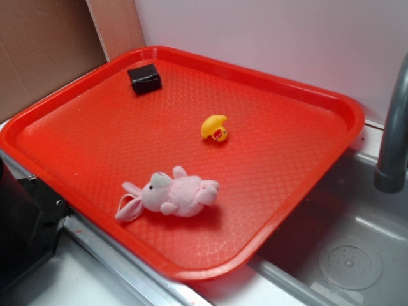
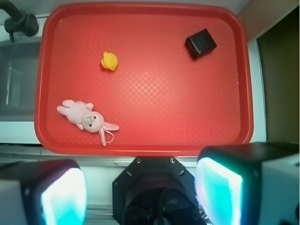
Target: Grab the yellow duck.
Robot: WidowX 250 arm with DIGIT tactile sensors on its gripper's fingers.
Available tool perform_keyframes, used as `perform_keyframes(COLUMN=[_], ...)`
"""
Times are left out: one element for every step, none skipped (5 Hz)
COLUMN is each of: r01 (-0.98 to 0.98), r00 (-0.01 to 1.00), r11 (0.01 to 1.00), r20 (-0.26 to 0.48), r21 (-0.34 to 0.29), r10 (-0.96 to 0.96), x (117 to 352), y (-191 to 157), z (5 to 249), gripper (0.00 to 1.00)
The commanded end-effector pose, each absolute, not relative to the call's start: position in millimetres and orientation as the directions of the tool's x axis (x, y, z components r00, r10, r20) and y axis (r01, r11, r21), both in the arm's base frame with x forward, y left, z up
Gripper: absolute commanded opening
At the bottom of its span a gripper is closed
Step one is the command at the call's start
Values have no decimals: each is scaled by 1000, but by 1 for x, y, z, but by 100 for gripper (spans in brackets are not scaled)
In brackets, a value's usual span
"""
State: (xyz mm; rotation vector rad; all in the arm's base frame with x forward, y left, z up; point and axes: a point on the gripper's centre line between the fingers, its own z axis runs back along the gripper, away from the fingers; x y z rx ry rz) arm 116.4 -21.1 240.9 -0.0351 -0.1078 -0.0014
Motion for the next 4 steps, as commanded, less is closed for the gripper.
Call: perform_keyframes(r01=[87,123,116,137], r00=[963,940,942,948], r11=[994,990,992,990], r20=[260,326,321,293], r21=[-61,-65,-40,-20], r10=[-68,-96,-97,-125], x=[143,160,179,206], y=[-27,-32,-34,-42], z=[230,214,190,154], gripper=[100,100,100,100])
